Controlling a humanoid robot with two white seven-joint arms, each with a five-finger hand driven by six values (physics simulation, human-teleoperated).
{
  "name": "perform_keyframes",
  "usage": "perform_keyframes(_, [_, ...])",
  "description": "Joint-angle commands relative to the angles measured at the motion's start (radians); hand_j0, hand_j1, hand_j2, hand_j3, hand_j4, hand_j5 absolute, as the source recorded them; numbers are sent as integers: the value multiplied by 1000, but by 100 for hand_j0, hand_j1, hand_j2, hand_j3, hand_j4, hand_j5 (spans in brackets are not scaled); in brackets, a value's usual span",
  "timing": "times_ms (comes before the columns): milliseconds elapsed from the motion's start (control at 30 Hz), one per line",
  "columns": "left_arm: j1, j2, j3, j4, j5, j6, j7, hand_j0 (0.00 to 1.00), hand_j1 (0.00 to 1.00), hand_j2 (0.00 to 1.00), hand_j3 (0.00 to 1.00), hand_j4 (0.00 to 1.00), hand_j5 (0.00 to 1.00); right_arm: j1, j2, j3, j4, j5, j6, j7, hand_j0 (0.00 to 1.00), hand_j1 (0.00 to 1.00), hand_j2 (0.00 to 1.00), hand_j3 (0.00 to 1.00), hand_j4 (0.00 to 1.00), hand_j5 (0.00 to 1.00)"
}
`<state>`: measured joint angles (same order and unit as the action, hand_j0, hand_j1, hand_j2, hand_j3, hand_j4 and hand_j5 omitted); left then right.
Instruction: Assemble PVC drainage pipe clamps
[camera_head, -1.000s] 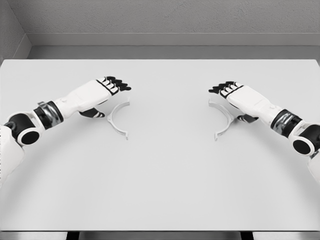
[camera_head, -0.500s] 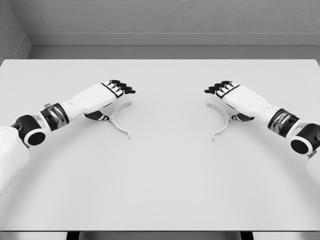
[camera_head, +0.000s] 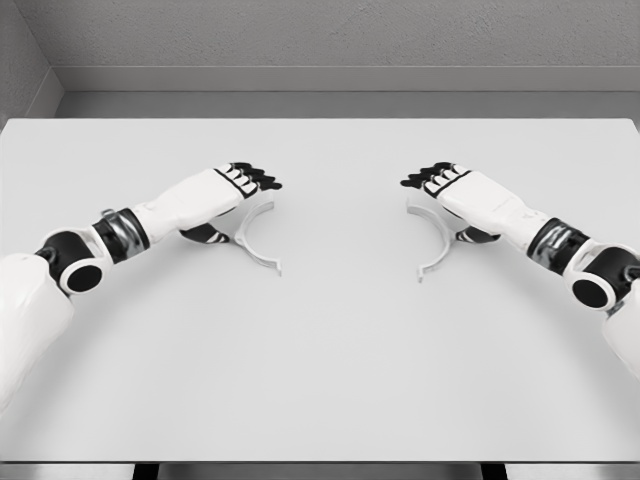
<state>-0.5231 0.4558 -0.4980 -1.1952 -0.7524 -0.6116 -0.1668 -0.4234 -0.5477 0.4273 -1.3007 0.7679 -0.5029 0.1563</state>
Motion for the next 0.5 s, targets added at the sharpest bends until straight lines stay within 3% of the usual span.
perform_keyframes(0, [2, -3, -4, -1, 7, 1, -5, 100, 100, 100, 100, 100, 100, 0, 2, 4, -8, -6, 3, 5, 100, 100, 100, 100, 100, 100])
perform_keyframes(467, [2, -29, -13, -18, 4, 1, -5, 100, 100, 100, 100, 100, 100, -6, 35, 24, -31, -6, 4, 16, 100, 100, 100, 100, 100, 100])
